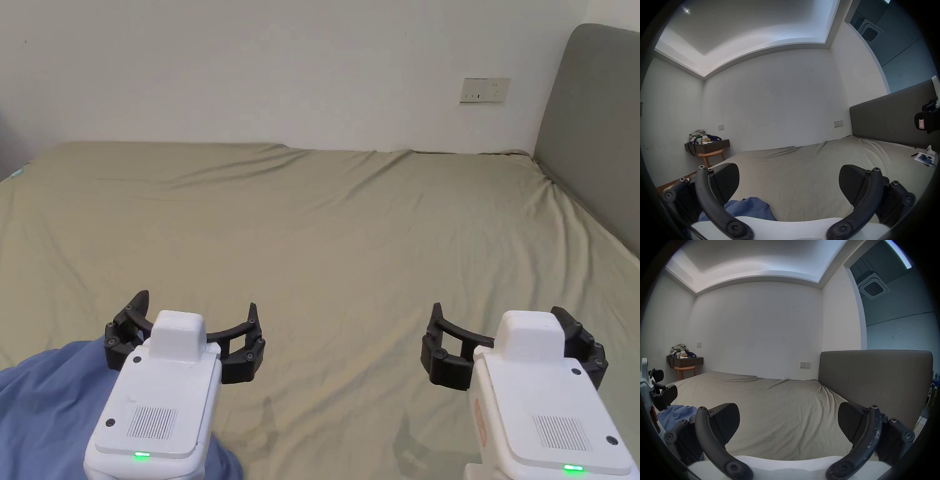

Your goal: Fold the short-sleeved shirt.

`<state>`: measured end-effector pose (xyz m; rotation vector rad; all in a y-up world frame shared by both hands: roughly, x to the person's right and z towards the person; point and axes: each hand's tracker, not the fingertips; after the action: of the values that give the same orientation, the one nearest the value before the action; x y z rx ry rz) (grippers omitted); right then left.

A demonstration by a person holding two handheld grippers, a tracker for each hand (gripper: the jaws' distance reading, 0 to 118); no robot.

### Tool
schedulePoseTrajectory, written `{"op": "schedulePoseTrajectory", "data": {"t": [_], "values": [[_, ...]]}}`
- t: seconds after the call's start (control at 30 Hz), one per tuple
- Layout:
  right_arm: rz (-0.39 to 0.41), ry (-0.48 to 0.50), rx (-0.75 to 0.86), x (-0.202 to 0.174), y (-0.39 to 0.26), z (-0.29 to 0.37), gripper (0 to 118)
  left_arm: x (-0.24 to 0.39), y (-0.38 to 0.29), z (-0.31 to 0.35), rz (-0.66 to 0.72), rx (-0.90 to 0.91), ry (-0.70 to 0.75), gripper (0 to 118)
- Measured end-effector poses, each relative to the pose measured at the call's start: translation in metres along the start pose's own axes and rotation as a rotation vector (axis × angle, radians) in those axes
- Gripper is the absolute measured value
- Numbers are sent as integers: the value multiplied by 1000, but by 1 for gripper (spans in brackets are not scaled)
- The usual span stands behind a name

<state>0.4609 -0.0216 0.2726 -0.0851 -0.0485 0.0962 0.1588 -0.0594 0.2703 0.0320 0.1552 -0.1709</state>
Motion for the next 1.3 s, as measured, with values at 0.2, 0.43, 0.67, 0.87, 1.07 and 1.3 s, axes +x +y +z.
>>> {"op": "schedulePoseTrajectory", "data": {"t": [0.2,0.43,0.67,0.87,1.07,1.3], "values": [[13,0,6,0,1,0,114,-2,1,0,14,-1,8,113],[23,-1,4,-2,2,1,1,0,4,1,46,-8,-4,0],[18,103,0,-20,6,-10,1,-23,1,6,51,-18,49,0],[6,294,24,-94,12,-23,1,-96,-10,28,52,-62,226,0],[10,503,39,-183,15,-22,1,-183,-19,71,73,-109,435,0],[11,668,27,-257,11,-4,1,-243,-30,117,66,-178,586,0]]}}
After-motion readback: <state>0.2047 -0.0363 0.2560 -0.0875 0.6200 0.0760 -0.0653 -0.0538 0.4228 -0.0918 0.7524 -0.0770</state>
